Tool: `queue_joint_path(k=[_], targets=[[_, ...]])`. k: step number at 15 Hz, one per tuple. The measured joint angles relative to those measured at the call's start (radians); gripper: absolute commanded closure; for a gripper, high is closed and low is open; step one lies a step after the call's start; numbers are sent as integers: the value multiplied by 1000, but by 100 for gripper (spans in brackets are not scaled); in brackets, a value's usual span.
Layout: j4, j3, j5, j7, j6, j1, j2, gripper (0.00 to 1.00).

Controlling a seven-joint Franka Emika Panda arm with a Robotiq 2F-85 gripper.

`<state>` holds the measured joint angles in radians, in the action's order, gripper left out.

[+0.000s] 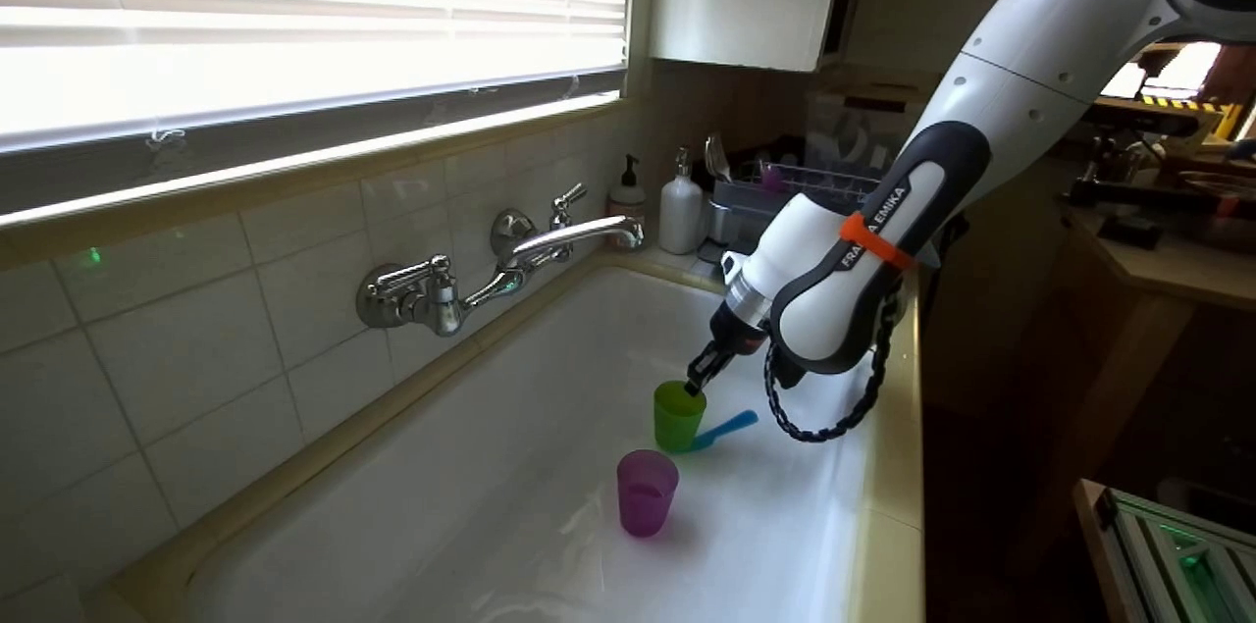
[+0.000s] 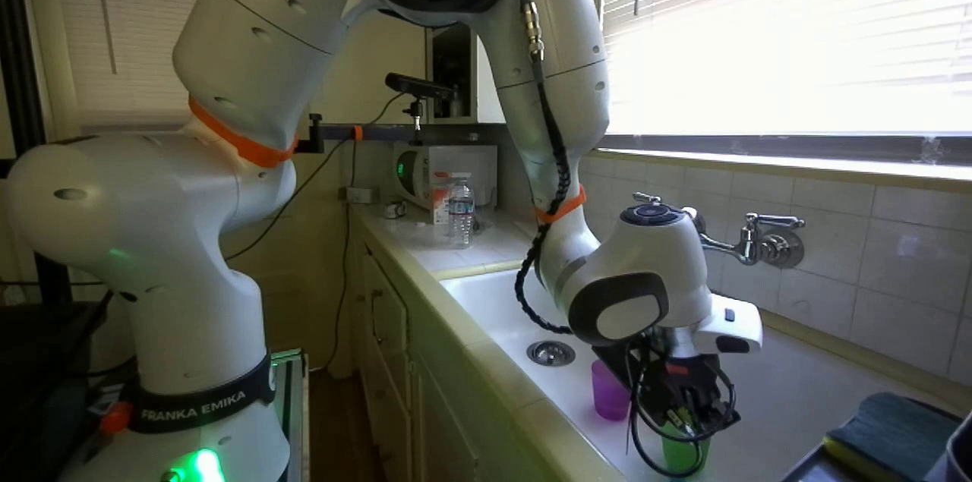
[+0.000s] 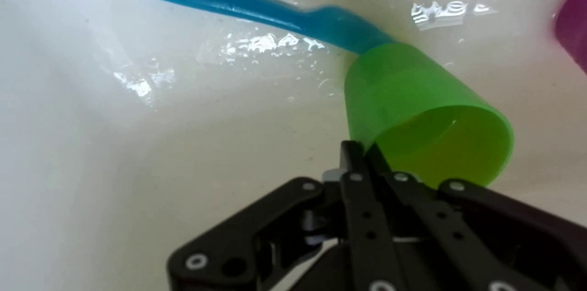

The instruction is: Move the purple cup to the left, then pour the water from the green cup into the purple cup

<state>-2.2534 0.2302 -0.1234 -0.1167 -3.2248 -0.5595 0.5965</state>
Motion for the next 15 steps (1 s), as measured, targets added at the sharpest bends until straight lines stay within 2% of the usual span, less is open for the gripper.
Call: queue_joint_path(k=[4,5,6,7,15], targets=[[11,9,0,0,0,-10,16,99],[13,10,0,0,0,-10,20,71],[16,11,0,0,0,-11,22,70],[18,12,0,0,0,-11,23,65],[32,15,0,0,1,-11,23,6]])
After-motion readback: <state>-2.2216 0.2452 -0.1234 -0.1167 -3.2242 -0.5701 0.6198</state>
